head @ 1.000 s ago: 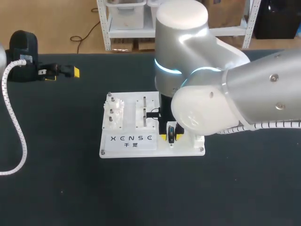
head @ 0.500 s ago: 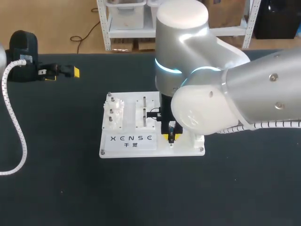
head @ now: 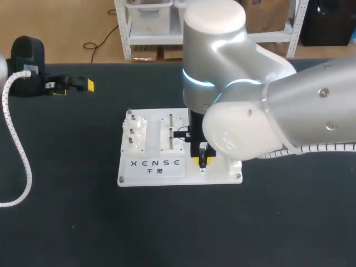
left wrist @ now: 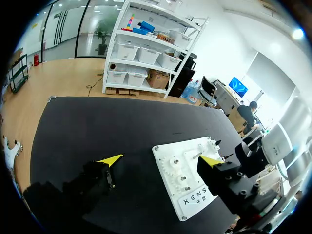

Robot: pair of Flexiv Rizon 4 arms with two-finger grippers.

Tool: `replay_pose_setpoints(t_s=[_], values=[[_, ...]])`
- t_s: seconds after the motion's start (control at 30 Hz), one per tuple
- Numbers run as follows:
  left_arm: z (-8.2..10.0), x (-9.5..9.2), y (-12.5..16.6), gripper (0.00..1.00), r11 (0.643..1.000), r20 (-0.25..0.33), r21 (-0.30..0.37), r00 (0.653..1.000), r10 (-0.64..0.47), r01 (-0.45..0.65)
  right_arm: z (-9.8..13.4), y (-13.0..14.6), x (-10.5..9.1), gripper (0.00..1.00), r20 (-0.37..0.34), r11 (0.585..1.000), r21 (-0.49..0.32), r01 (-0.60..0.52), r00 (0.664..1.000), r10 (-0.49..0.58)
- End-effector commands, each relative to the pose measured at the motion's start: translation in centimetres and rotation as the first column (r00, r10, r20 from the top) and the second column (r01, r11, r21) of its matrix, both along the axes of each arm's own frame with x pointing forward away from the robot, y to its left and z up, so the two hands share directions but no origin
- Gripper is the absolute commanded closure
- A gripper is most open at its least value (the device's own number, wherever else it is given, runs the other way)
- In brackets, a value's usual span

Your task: Insert the USB connector, Ethernet cable, and multi-pin plug into their matching sockets one by one.

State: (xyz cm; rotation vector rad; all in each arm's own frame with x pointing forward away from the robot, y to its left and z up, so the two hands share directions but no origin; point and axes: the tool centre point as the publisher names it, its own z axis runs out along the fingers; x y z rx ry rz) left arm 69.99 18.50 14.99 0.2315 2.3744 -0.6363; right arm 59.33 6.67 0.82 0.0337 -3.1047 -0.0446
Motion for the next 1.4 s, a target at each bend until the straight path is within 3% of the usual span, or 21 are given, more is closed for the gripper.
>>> replay_pose_setpoints(t_s=[0.03,0.57,1.0,1.4], values=[[0.0,0.0,0.0,0.0,1.0,0.0,0.0,1.0,0.0,0.0,0.4,0.0,0.0,1.0,0.016,1.0,-0.001,0.0,1.0,0.0],[0.0,0.0,0.0,0.0,1.0,0.0,0.0,1.0,0.0,0.0,2.9,-0.5,0.3,1.0,0.056,1.0,0.007,-0.008,0.998,0.008],[0.0,0.0,0.0,0.0,1.0,0.0,0.0,1.0,0.0,0.0,6.0,-3.2,0.8,1.0,0.099,1.0,0.028,0.011,0.995,-0.014],[0.0,0.0,0.0,0.0,1.0,0.0,0.0,1.0,0.0,0.0,6.1,-6.2,0.3,1.0,0.115,0.999,0.02,0.047,0.992,-0.049]])
